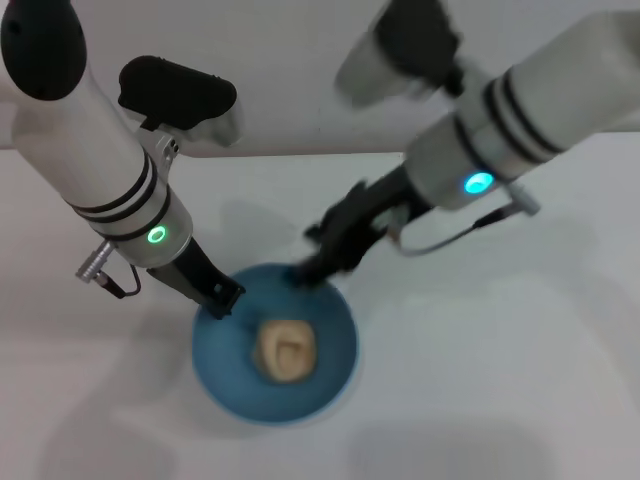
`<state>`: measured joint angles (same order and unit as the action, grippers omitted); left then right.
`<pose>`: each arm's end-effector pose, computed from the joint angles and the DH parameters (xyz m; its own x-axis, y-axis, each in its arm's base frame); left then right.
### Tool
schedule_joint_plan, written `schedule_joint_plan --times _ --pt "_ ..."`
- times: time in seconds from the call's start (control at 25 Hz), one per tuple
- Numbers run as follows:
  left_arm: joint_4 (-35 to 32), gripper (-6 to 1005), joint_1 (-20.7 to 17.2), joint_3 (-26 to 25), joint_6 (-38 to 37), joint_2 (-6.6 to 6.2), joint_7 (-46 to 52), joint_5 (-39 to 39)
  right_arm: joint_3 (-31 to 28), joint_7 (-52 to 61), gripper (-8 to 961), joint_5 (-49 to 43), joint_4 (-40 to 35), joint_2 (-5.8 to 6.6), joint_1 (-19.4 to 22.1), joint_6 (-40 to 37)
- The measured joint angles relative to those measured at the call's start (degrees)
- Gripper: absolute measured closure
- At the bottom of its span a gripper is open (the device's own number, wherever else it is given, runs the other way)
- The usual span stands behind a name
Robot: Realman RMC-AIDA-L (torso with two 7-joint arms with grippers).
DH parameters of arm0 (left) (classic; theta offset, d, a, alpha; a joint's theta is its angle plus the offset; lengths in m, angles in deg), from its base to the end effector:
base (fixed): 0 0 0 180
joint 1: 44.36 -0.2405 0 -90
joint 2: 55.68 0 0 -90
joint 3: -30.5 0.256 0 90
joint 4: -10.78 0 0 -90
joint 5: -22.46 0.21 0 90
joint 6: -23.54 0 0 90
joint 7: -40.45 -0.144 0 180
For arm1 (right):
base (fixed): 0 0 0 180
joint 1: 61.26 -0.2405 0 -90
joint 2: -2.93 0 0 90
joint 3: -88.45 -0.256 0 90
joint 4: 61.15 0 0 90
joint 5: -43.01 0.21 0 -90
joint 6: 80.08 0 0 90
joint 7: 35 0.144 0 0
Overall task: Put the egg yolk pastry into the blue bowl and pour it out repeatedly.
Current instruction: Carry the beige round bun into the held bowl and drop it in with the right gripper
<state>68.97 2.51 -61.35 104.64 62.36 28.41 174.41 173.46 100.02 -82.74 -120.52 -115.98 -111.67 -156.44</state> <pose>-0.1753 0.3821 -0.0428 0.5286 0.8200 -0.2196 0.6272 -0.5516 -0.5499 0.0843 0.3804 -0.0636 0.9222 -0.3819 0.0611 -0.3712 -0.9183 -0.1374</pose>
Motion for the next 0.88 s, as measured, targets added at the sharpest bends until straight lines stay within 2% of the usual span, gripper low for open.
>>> schedule_joint_plan --times 0.04,0.2,0.36,0.4,0.44,0.48,0.56,0.6,0.68,0.88 --pt "0.00 981 -0.21 0.00 -0.89 0.00 -0.13 0.00 -2.53 -0.17 362 -0.24 -0.35 0.09 0.72 0.11" --pt "-0.18 981 -1.17 0.75 -5.07 0.25 -1.32 -0.05 -16.09 -1.51 353 -1.41 -0.58 0.47 4.94 1.98" --pt "0.39 981 -2.95 4.22 -12.40 0.34 -1.48 -0.22 -27.80 -2.98 351 -0.98 -0.78 0.28 11.79 7.92" --pt "0.99 981 -3.75 5.71 -15.99 0.35 -1.48 -0.26 -32.62 -5.78 351 0.12 -0.66 0.00 15.18 9.53" --pt "0.99 981 -3.75 5.71 -15.99 0.35 -1.48 -0.26 -32.62 -5.78 351 0.12 -0.66 0.00 15.18 9.53" --pt "1.35 981 -4.16 6.53 -17.74 0.35 -1.47 -0.26 -34.71 -7.77 351 1.35 -0.34 -0.11 16.84 9.80" --pt "2.56 980 -5.70 9.04 -24.87 0.27 -1.47 -0.24 -38.45 -11.79 352 4.66 1.00 -0.35 19.77 9.92" --pt "2.56 980 -5.70 9.04 -24.87 0.27 -1.47 -0.24 -39.77 -13.48 352 6.47 1.95 -0.37 20.93 10.00" --pt "3.65 980 -7.23 10.48 -30.89 0.26 -1.47 -0.02 -41.91 -16.80 352 10.11 4.59 -0.43 23.24 9.99" --pt "6.98 980 -10.96 14.58 -42.24 0.17 -1.47 1.85 -46.74 -21.59 352 13.43 11.03 -0.04 26.29 10.28"
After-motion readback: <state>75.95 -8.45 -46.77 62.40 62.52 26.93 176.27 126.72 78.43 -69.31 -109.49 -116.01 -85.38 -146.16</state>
